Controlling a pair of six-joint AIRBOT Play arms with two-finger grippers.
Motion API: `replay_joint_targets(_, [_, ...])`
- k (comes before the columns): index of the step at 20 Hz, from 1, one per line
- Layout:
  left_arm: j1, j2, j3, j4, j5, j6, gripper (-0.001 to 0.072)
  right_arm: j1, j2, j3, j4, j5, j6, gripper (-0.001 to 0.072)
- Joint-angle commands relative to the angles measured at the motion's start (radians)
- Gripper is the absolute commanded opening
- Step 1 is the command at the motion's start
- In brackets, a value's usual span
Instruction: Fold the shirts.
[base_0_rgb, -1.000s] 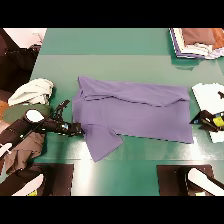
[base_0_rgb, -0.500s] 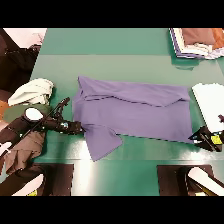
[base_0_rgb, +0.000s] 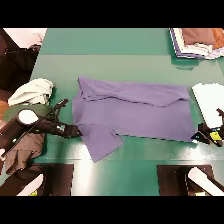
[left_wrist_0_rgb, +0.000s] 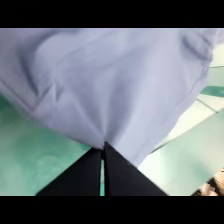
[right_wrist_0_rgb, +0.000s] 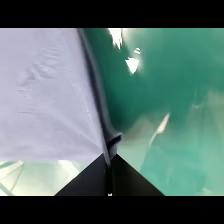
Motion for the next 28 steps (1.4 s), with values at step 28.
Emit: replay_joint_targets(28, [0.000, -0.538, 0.681, 0.249, 0.333, -0.095, 0.0026, 0.341, -0.527, 0.790, 0.090, -0.037, 0.110, 0.0015])
